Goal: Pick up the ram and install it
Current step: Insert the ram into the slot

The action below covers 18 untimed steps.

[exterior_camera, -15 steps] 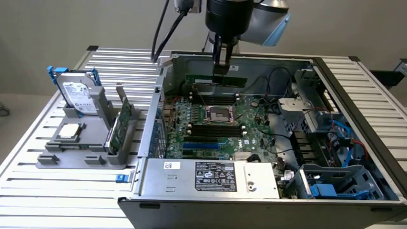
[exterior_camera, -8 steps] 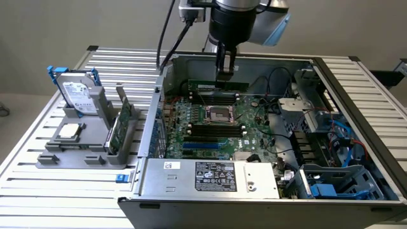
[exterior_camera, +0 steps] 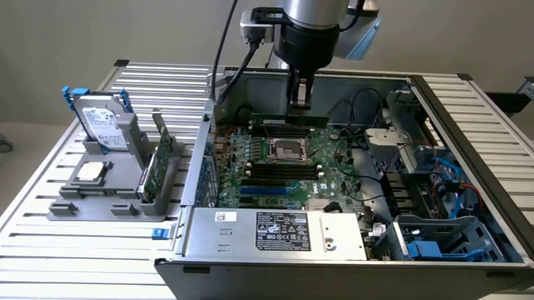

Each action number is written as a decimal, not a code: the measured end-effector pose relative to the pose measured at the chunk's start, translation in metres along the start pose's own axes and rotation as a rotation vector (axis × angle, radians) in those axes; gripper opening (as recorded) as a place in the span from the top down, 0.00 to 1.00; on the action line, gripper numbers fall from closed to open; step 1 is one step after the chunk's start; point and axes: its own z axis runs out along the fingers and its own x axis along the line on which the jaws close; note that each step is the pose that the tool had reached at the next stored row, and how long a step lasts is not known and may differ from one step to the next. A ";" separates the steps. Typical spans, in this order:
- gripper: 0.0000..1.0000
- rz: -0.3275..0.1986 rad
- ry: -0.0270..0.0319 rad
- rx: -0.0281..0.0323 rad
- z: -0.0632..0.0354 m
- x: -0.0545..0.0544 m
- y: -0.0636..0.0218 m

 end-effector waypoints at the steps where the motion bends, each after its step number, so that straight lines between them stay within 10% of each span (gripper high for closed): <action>1: 0.86 -0.001 0.0000 0.0000 0.0018 0.001 -0.0002; 10: 0.86 -0.003 0.0040 0.0001 0.0182 0.002 -0.0015; 18: 0.86 -0.023 0.0233 -0.0003 0.0292 0.003 -0.0087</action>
